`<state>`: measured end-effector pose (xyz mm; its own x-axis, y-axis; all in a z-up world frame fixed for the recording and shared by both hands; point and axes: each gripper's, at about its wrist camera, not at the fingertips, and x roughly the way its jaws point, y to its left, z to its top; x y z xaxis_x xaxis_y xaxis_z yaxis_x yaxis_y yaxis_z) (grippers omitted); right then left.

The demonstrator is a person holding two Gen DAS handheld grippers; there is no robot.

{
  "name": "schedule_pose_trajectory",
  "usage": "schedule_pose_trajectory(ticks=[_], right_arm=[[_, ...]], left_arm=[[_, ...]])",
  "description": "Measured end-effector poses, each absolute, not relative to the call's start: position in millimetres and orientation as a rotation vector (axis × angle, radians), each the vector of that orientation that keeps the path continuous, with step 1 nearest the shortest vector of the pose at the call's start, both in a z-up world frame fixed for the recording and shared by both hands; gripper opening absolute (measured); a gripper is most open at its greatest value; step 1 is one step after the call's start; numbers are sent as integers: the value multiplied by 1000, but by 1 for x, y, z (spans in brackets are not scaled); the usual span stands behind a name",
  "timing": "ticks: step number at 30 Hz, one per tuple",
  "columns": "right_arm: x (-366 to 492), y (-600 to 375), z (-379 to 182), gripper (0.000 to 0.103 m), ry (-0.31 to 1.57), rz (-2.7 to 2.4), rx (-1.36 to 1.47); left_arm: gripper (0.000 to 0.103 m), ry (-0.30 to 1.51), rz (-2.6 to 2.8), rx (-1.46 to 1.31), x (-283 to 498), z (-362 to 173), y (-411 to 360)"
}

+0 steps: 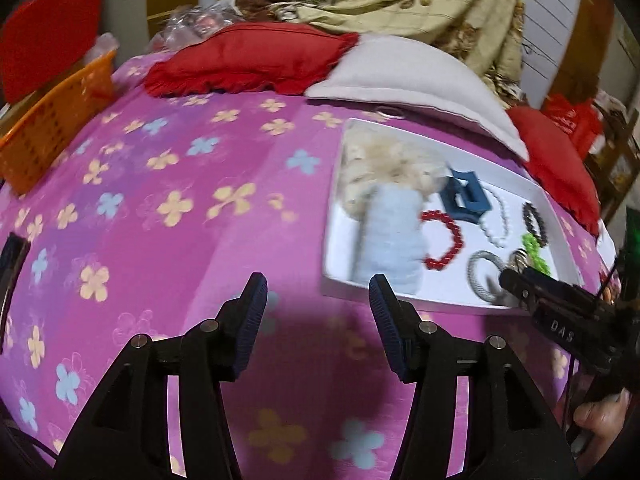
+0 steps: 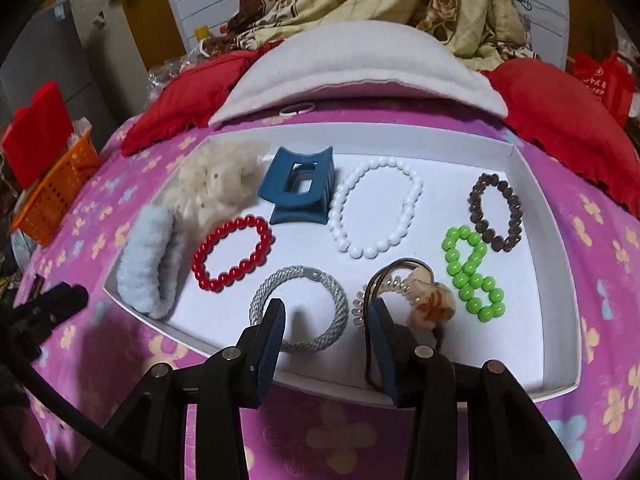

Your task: Organize jewelry

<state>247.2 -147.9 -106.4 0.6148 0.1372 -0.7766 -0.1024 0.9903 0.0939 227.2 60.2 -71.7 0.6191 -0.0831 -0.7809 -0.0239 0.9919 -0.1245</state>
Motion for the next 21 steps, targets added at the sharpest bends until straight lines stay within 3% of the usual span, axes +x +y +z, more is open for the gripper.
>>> schedule_pose_trajectory(ticks=[18,21], right_arm=[[230,-161,-110,43,849,199,70],[229,-162,-109,43,850,203,71]], left_arm=[[52,903,-9,-24,251,-89,50],[27,905,-37,9,251,-91,43]])
